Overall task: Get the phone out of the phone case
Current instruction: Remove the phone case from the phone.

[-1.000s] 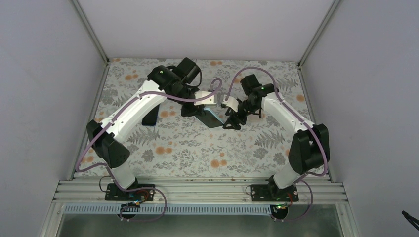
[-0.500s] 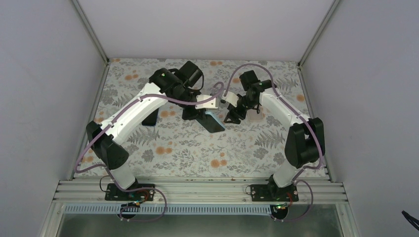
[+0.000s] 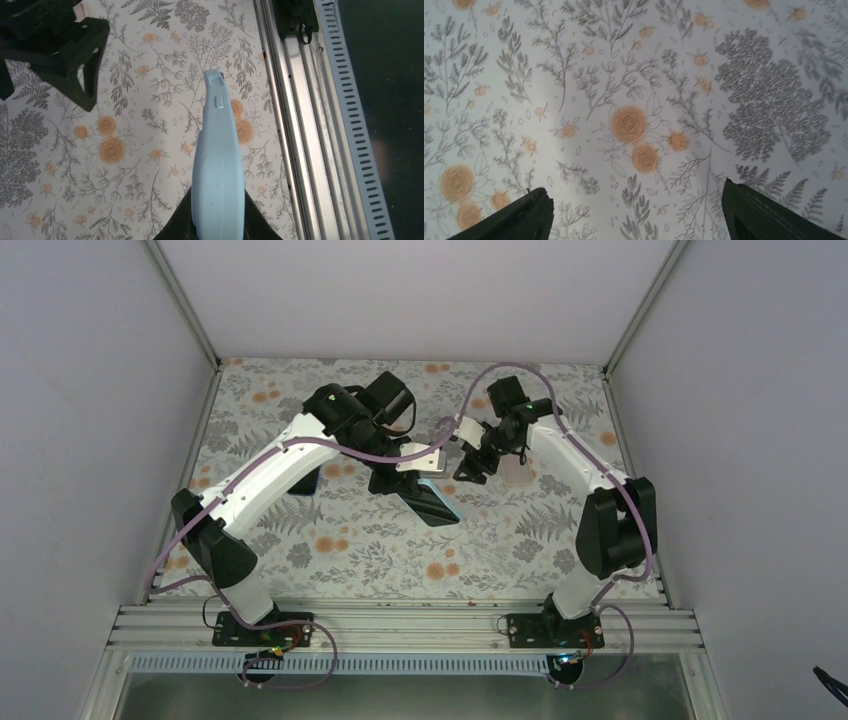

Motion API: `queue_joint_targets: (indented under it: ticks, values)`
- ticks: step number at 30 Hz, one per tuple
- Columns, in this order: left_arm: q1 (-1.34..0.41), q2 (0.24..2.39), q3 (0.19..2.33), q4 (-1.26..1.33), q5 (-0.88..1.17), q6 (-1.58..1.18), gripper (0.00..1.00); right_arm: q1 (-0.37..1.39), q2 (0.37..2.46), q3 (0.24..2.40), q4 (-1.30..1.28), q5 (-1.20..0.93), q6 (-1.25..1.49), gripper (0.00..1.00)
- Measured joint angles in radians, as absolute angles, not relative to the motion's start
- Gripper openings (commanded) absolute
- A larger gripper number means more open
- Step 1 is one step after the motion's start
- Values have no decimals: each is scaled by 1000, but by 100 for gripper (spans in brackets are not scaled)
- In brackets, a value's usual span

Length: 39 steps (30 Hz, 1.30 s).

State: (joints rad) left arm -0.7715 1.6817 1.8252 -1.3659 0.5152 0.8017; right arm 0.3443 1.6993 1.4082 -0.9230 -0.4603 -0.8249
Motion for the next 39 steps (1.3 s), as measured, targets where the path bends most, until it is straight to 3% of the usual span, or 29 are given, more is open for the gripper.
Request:
queue_joint_targets:
  ticks: [12, 39]
  values:
    - [-759, 1682, 1791, -1363, 470, 804, 2, 383, 1380, 1138, -1067, -560, -869, 89]
    - [-746, 1689, 1831, -1339, 440, 800, 2, 421, 1362, 1099, -831, -473, -713, 85]
